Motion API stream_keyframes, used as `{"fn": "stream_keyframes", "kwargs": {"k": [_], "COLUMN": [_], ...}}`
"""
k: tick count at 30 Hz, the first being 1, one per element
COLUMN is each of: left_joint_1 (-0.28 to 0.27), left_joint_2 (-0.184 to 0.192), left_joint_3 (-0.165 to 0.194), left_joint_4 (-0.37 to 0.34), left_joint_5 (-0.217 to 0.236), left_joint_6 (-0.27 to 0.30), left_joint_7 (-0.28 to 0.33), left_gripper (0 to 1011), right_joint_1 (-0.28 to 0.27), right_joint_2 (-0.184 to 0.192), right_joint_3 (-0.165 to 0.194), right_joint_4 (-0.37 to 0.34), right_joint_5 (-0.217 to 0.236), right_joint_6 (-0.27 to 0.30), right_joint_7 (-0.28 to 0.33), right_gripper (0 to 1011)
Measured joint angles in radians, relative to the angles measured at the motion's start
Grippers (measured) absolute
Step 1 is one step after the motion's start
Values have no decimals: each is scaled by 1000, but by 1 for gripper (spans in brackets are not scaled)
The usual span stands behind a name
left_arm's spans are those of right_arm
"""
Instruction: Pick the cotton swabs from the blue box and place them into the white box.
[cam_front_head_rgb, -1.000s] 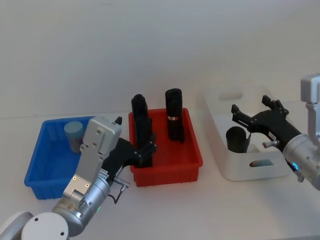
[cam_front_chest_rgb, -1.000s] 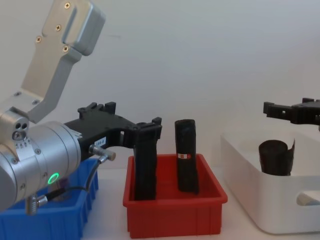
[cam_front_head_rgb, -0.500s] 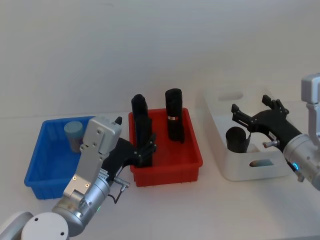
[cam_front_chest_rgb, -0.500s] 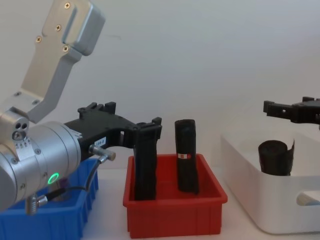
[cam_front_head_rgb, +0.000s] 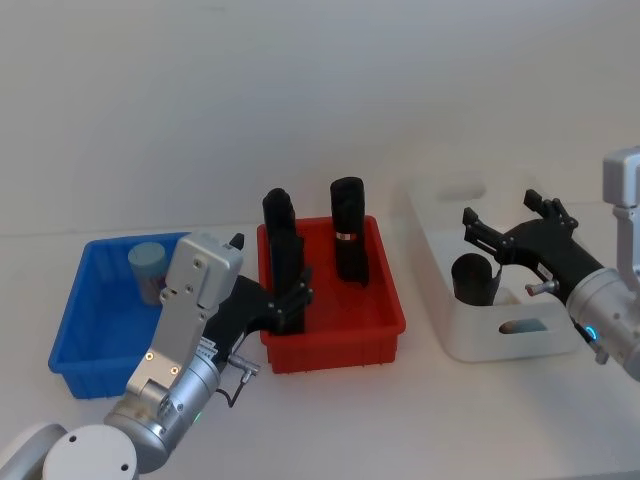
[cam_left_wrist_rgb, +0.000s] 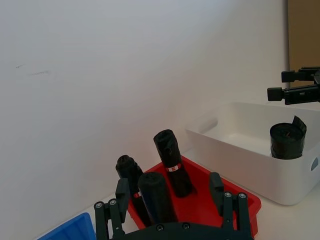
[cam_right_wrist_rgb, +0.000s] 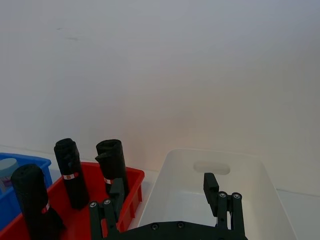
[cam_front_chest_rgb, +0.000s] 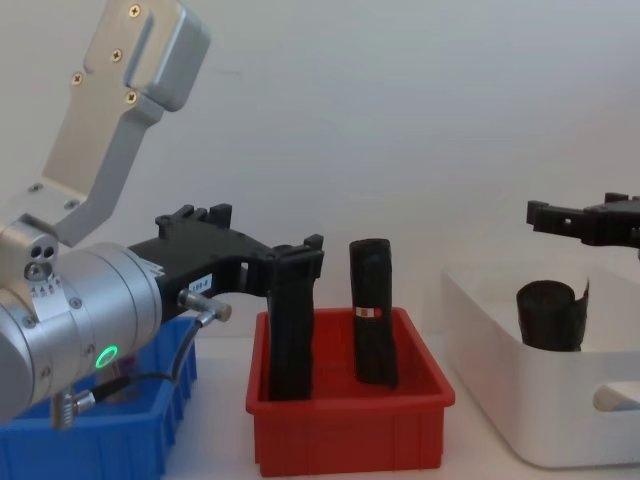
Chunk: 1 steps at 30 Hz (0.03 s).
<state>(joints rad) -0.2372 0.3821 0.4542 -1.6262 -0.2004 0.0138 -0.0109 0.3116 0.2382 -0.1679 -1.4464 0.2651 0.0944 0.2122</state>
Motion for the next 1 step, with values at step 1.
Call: {"fn": "stream_keyframes", "kwargs": {"k": [1], "left_joint_1": [0], "left_joint_2": [0], "left_joint_3": [0], "left_joint_4": [0], "left_joint_5": [0], "left_joint_6": [0], "left_joint_7": [0], "left_gripper": [1004], "right_joint_1": [0], "right_joint_2": [0], "right_joint_3": [0], "right_joint_4": [0], "right_joint_5": [0], "right_joint_6": [0], "right_joint_7": [0], "right_gripper": [1002]}}
